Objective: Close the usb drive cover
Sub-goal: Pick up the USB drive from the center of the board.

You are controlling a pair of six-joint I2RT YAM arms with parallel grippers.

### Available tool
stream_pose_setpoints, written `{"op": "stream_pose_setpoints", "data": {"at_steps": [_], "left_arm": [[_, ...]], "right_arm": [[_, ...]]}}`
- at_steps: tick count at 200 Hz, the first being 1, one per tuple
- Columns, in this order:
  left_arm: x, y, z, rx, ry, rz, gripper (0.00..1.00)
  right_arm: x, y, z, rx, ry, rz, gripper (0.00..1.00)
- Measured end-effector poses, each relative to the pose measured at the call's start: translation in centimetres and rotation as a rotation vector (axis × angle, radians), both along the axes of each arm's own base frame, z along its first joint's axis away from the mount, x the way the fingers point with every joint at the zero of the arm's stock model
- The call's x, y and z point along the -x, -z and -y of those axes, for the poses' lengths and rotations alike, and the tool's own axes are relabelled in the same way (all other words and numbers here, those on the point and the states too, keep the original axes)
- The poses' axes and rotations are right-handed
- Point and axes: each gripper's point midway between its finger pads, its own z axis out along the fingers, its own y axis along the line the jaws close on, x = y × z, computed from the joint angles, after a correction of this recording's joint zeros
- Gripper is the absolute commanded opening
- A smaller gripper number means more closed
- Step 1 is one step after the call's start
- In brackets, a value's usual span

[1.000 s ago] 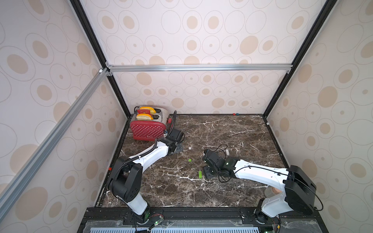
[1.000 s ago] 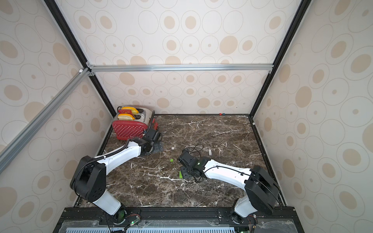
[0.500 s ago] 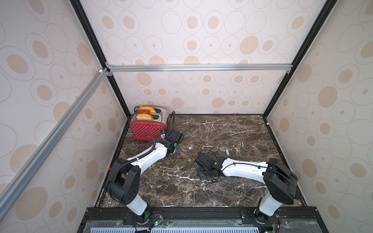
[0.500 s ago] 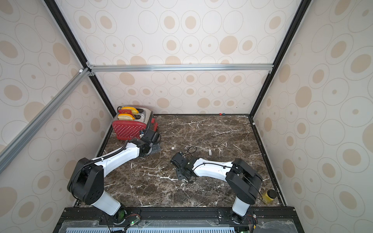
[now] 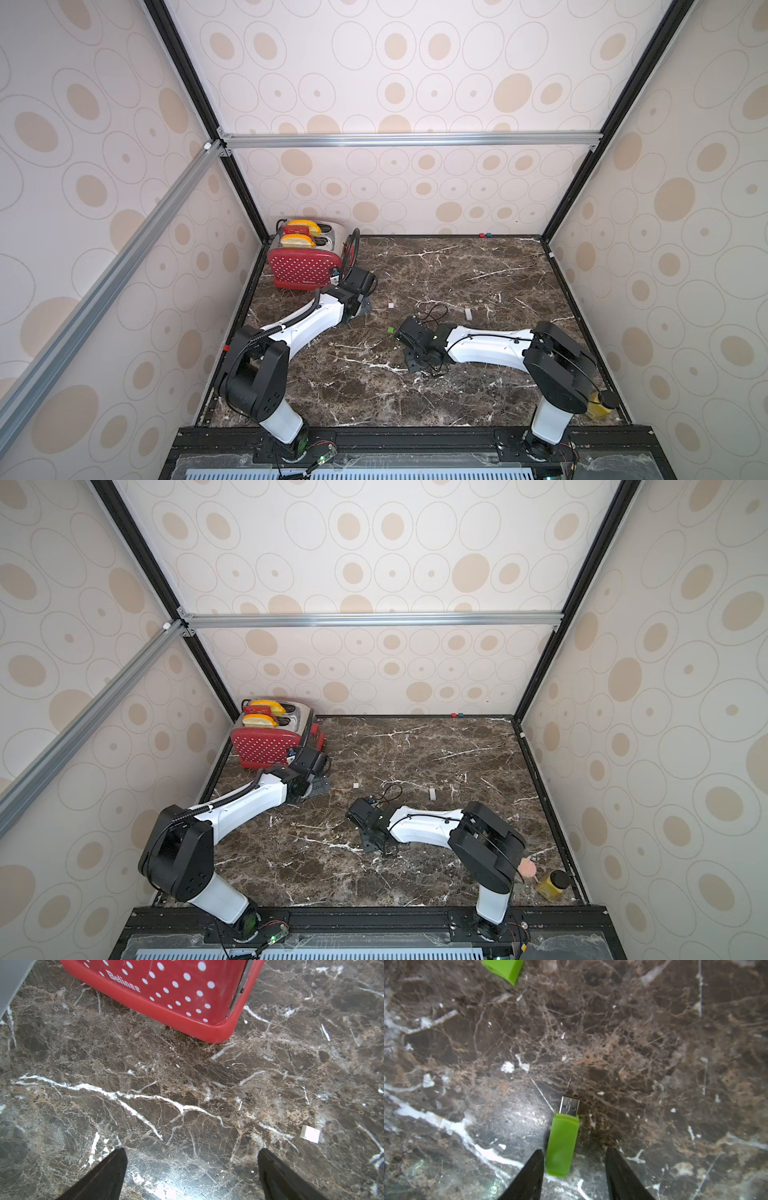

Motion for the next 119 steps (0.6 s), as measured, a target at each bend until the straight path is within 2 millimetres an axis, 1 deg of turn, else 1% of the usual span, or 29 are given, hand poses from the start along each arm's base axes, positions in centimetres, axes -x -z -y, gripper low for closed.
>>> {"op": "stream_pose_setpoints", "data": {"at_steps": [17, 55, 95, 119], "left_arm": [[0.00, 0.00, 0.00, 0.000, 0.000, 0.000, 0.99], [-0.04, 0.00, -0.08, 0.001, -0.002, 0.000, 0.99], [-0.12, -0.01, -0.07, 0.004, -0.004, 0.003, 0.99], [-0.17, 0.06, 0.03, 0.009, -0.001, 0.002, 0.99]], "right_arm": [[0.02, 0.04, 0.11, 0.004, 0.008, 0.000, 0.47], [-0.01, 0.35, -0.05, 0.019, 0.013, -0.003, 0.46], [-0.03, 0.35, -0.13, 0.020, 0.011, -0.001, 0.38], [-0.02, 0.35, -0.12, 0.023, 0.002, 0.002, 0.37]]}}
